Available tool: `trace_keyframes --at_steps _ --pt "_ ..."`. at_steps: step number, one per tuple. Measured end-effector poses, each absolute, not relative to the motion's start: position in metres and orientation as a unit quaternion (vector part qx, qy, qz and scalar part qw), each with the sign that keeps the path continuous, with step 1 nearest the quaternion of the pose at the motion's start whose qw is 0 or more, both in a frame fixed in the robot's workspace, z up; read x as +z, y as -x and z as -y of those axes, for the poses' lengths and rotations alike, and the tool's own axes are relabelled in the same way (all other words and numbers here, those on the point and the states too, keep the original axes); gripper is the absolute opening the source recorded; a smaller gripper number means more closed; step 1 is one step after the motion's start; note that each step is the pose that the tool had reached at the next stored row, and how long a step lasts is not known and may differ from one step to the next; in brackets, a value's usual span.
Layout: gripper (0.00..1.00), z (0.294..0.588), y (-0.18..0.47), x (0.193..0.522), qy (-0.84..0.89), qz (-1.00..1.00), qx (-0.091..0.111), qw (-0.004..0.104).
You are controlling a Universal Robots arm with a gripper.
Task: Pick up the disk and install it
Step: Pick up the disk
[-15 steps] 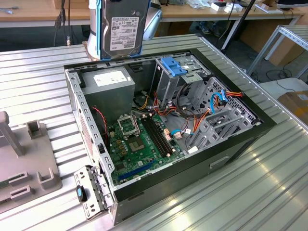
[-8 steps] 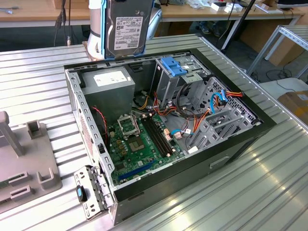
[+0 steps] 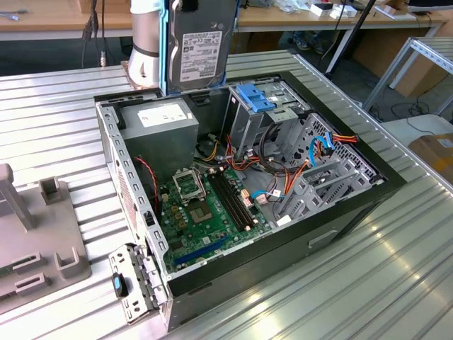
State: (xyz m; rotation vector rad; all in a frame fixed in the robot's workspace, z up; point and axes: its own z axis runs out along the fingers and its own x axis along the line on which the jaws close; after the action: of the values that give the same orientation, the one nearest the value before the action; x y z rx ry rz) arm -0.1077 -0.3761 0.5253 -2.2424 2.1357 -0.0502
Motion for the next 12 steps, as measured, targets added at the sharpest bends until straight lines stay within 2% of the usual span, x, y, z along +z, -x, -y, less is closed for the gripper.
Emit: trace_keyframes --at_steps 12 --pt "0.36 0.411 0.111 0.525 0.724 -0.689 -0.016 0.022"
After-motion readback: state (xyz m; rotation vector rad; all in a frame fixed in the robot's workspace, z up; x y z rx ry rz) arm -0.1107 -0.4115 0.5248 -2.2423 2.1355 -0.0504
